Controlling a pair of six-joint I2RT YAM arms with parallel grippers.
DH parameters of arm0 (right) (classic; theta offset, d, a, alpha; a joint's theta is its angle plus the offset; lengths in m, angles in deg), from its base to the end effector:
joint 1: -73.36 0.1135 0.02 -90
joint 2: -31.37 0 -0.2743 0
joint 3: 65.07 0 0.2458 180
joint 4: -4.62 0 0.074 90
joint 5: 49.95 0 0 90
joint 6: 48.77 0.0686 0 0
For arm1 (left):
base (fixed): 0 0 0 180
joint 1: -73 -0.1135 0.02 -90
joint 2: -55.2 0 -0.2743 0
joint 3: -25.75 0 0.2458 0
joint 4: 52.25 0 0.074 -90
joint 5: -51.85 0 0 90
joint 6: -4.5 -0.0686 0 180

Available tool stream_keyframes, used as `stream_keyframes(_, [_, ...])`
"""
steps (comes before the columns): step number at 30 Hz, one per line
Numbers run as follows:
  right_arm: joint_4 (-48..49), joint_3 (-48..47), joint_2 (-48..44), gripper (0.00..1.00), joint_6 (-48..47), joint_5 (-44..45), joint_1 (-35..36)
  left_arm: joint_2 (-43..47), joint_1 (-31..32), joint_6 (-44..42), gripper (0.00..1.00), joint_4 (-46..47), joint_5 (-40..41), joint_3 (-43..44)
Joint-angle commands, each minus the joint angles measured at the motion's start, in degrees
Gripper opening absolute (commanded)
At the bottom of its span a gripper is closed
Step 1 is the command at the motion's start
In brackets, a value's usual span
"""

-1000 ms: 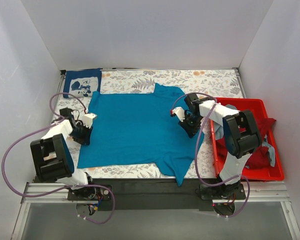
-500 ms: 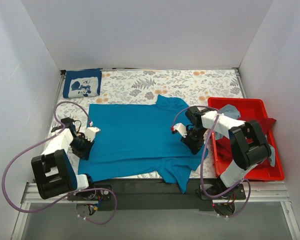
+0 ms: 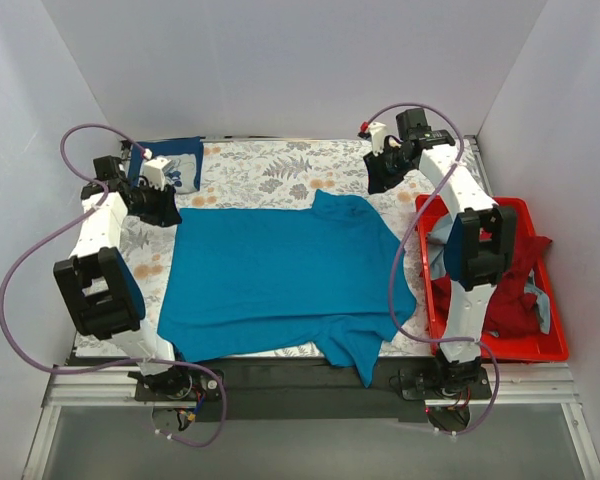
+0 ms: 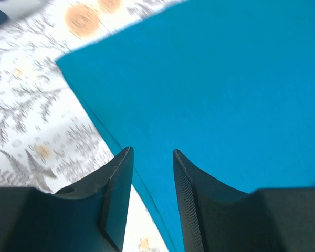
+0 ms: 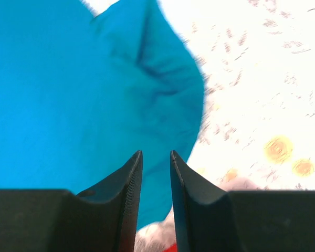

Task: Fold and stack the t-shirts
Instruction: Flatten the tshirt out

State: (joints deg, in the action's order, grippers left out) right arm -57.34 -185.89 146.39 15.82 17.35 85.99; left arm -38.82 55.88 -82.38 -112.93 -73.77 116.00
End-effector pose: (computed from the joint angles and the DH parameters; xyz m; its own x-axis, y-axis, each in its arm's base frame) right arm 0.4402 0.1258 0.2729 -0.5556 -0.5302 -0.6405 -0.7194 0.6928 0.0506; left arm 0.3371 0.0620 0.2539 -0.8610 -0.3115 -0.4021 -0.0462 0.8351 -0.5481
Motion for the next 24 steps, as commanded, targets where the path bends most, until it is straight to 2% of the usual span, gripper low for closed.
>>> stream_keyframes(1, [5.72, -2.73, 4.76, 0.36, 6.42, 2.39, -0.32, -3.18, -0.19, 11.45, 0.36, 9.00, -2.09, 3.95])
stream_keyframes(3, [8.18, -4.74, 7.65, 0.38, 7.82, 3.53, -0.49, -4.94, -0.28, 13.14, 0.38, 11.03, -2.09, 5.09])
stream_keyframes(4, [9.41, -5.88, 8.80, 0.39, 8.09, 4.06, -0.58, -5.56, -0.19, 13.58, 0.44, 11.38, -2.00, 5.27])
stream_keyframes(12, [12.32, -11.43, 18.21, 0.50, 7.83, 6.26, -0.58, -9.07, -0.28, 14.64, 0.47, 14.73, 1.51, 5.62])
stream_keyframes(24, [13.38, -11.08, 22.52, 0.51, 7.39, 2.40, -0.23, -19.44, -0.28, 13.58, 0.49, 12.80, 3.45, 13.52])
